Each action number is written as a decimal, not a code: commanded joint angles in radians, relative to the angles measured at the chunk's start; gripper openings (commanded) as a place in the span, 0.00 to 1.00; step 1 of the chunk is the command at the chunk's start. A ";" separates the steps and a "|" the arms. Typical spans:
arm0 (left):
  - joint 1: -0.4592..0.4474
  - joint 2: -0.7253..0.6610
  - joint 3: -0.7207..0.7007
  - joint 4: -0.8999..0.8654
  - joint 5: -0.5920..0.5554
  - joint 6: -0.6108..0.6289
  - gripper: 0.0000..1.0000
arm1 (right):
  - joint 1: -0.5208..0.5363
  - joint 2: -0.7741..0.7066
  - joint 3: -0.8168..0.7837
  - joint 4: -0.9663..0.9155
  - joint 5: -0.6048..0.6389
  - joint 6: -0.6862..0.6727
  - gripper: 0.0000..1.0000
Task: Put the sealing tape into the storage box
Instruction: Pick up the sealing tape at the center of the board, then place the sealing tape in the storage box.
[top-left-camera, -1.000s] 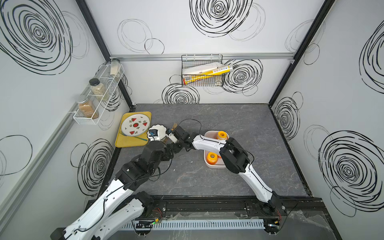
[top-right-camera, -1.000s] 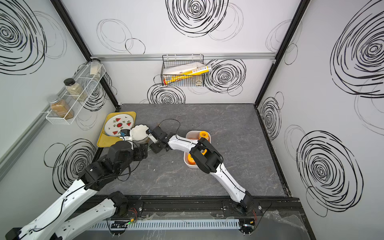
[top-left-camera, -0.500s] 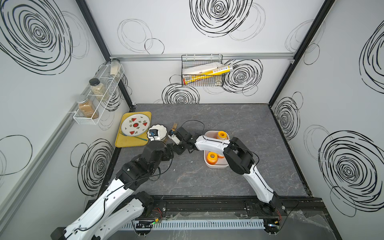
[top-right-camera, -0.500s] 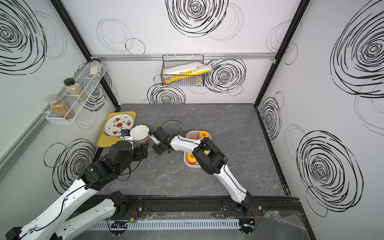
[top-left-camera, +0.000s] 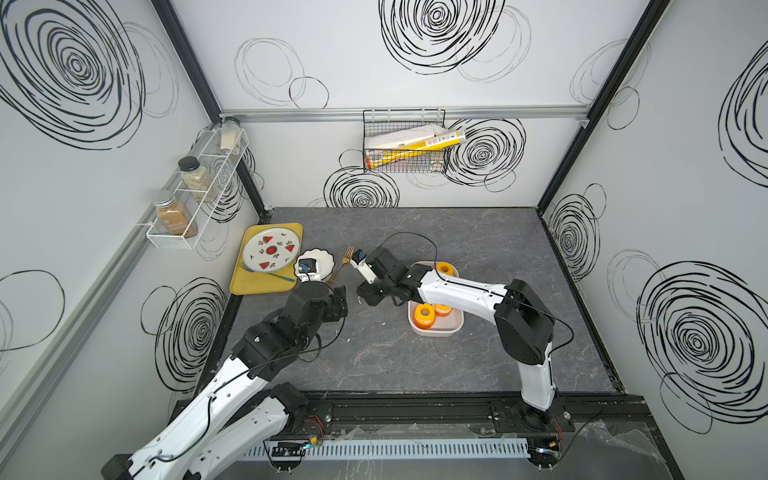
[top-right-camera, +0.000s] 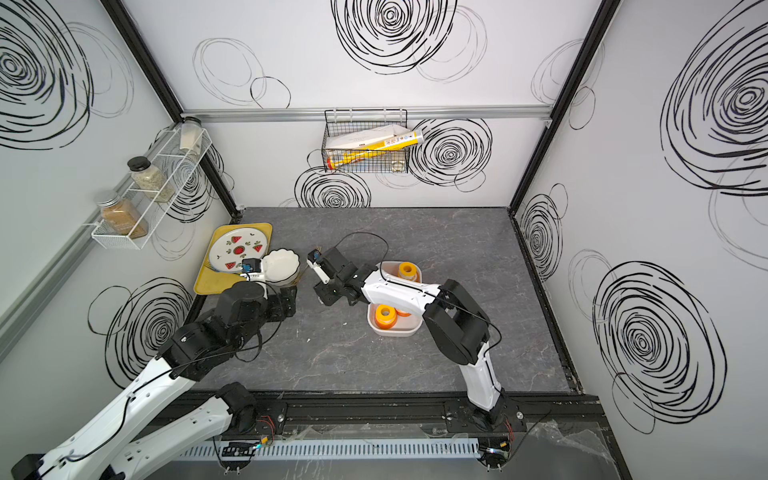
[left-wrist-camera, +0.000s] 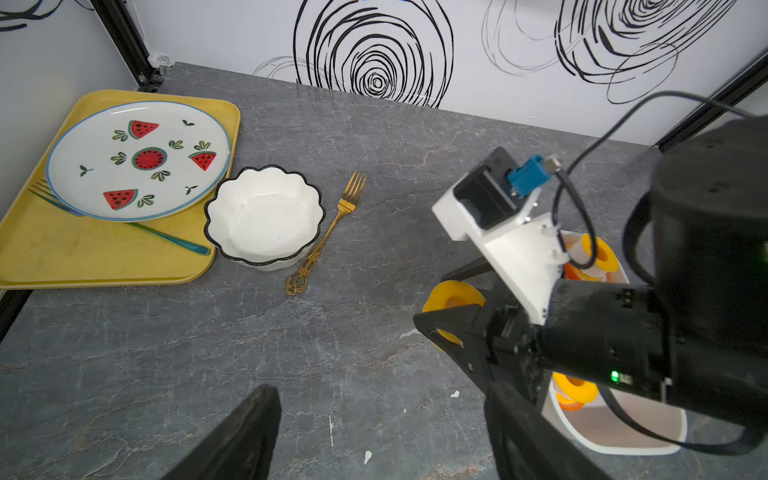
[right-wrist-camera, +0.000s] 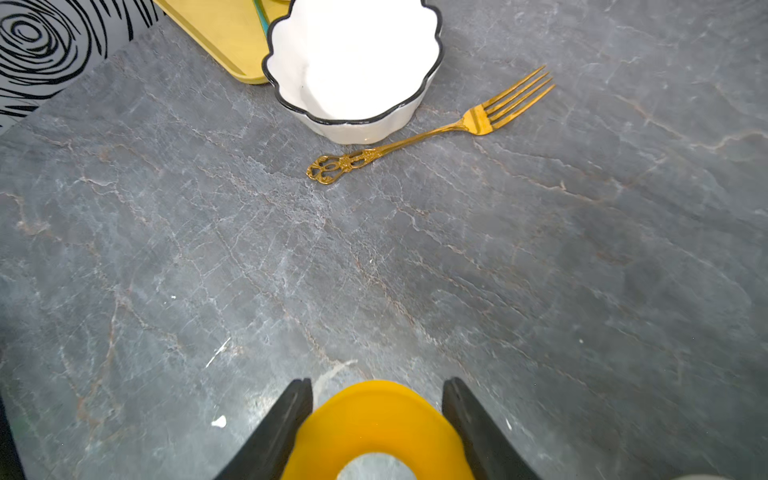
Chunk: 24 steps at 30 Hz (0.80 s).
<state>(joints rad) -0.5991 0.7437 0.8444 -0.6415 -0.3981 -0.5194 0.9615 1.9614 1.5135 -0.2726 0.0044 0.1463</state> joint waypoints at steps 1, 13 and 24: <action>0.007 0.000 -0.008 0.039 0.008 0.011 0.84 | -0.016 -0.094 -0.049 -0.026 0.058 0.014 0.53; 0.007 0.009 -0.008 0.042 0.020 0.014 0.84 | -0.174 -0.405 -0.316 -0.021 0.089 0.035 0.53; 0.007 0.007 -0.009 0.042 0.019 0.015 0.84 | -0.221 -0.423 -0.387 -0.021 0.210 0.055 0.53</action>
<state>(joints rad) -0.5991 0.7536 0.8421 -0.6373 -0.3820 -0.5186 0.7521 1.5326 1.1362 -0.2855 0.1600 0.1852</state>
